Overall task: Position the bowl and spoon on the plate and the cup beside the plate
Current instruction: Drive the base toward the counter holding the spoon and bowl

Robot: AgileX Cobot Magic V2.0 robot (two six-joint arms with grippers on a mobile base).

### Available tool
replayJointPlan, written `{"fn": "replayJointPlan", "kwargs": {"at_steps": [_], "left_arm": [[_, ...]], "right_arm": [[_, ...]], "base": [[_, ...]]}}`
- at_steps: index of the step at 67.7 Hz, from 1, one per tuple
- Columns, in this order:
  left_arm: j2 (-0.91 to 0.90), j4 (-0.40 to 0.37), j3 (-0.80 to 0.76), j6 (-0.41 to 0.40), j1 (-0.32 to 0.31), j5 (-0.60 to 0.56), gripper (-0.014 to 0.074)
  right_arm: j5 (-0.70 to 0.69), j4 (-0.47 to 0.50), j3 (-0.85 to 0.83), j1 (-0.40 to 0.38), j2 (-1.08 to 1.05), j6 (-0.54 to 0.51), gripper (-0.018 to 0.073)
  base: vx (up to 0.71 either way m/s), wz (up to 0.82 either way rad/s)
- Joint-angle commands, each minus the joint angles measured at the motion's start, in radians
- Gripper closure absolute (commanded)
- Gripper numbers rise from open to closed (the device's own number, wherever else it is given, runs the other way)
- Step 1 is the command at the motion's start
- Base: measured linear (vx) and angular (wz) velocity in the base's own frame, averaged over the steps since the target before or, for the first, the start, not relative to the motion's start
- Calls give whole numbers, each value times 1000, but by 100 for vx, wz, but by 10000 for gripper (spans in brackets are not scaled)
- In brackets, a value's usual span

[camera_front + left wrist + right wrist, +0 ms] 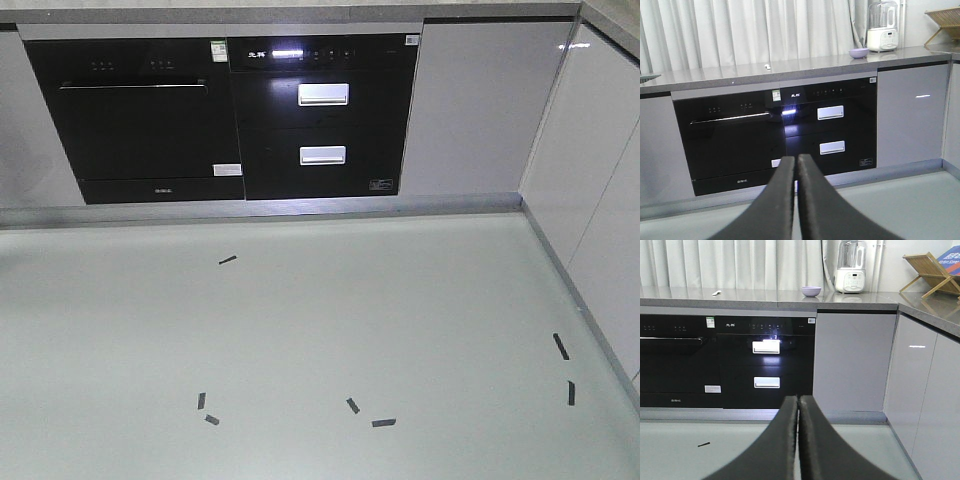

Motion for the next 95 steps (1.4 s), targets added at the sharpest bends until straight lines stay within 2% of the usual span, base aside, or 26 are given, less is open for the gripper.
{"fn": "replayJointPlan", "kwargs": {"at_steps": [1,95], "left_arm": [[-7,-4,-27,-9,-6,-74,603],[-7,-4,-27,-9,-6,-74,603]], "right_arm": [[-79,-10,4,-5,-14,0,564],[-73,-10,4,-5,-14,0,564]], "base": [[0,-1],[0,-1]]}}
